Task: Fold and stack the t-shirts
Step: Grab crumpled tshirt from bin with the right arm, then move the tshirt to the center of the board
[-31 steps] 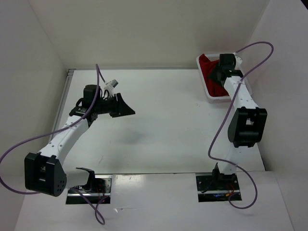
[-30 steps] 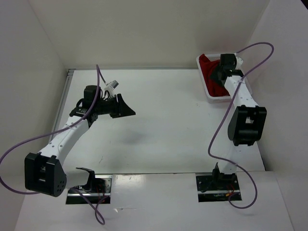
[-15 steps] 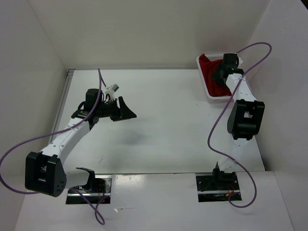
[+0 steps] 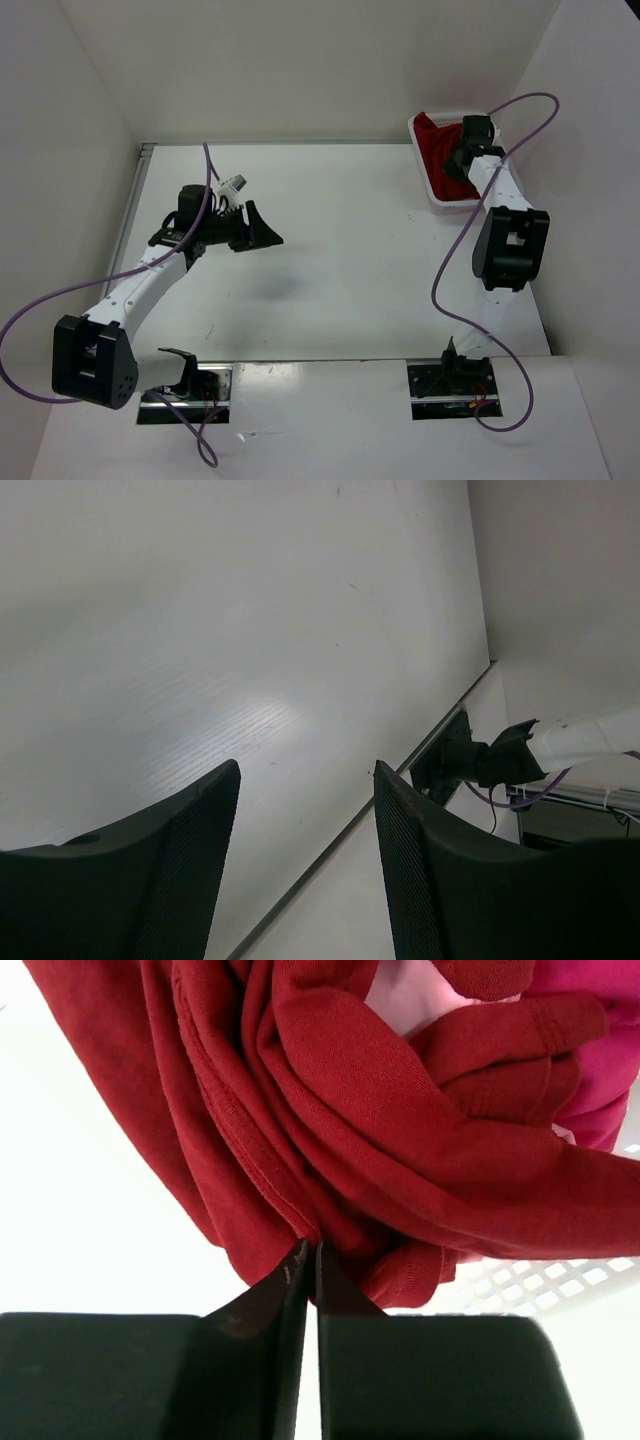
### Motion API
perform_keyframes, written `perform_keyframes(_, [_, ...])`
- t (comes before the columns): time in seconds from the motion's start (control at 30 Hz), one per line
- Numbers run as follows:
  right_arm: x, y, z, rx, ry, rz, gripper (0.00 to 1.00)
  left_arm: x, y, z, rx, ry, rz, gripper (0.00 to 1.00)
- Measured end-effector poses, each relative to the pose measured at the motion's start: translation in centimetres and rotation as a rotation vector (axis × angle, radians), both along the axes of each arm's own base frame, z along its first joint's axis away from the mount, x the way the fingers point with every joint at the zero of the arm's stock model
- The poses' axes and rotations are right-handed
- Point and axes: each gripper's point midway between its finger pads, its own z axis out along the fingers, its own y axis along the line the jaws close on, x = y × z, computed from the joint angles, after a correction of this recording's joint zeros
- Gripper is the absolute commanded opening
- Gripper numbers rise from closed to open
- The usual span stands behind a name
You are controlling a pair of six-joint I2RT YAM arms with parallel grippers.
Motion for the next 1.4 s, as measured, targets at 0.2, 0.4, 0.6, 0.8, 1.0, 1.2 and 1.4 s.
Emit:
perform_keyframes(0.2, [0.0,0.7,4.7,0.034,-0.099,0.002,0.00,0.1,0.0,0.0,-0.002,-0.001,0.004,0.65])
perform_keyframes(0.4, [-1.5,6.6,25.7,0.108,-0.552,0.150,0.00,1.1,0.2,0.7,0.002,-0.006,0.042,0.70])
perform_keyframes(0.6, [-12.1,18.6,48.6,0.369,-1.084,0.572,0.00,3.2,2.9,1.1,-0.005,0.012,0.174,0.72])
perform_keyframes(0.8, [-23.0,21.2,60.3,0.503,-1.434,0.848,0.00,5.6,8.6,1.1,-0.041,0.073,0.397,0.76])
perform_keyframes(1.0, [-19.4,23.2,56.2,0.590,-1.305,0.916,0.00,6.2,10.4,1.3,-0.075,0.105,0.475,0.78])
perform_keyframes(1.2, [-2.7,25.4,33.4,0.693,-0.760,0.732,0.01,6.4,11.3,1.3,-0.076,0.103,0.502,0.78])
perform_keyframes(1.4, [4.5,23.6,2.9,0.643,-0.120,0.375,0.03,6.4,10.5,-0.5,0.045,0.091,0.490,0.77])
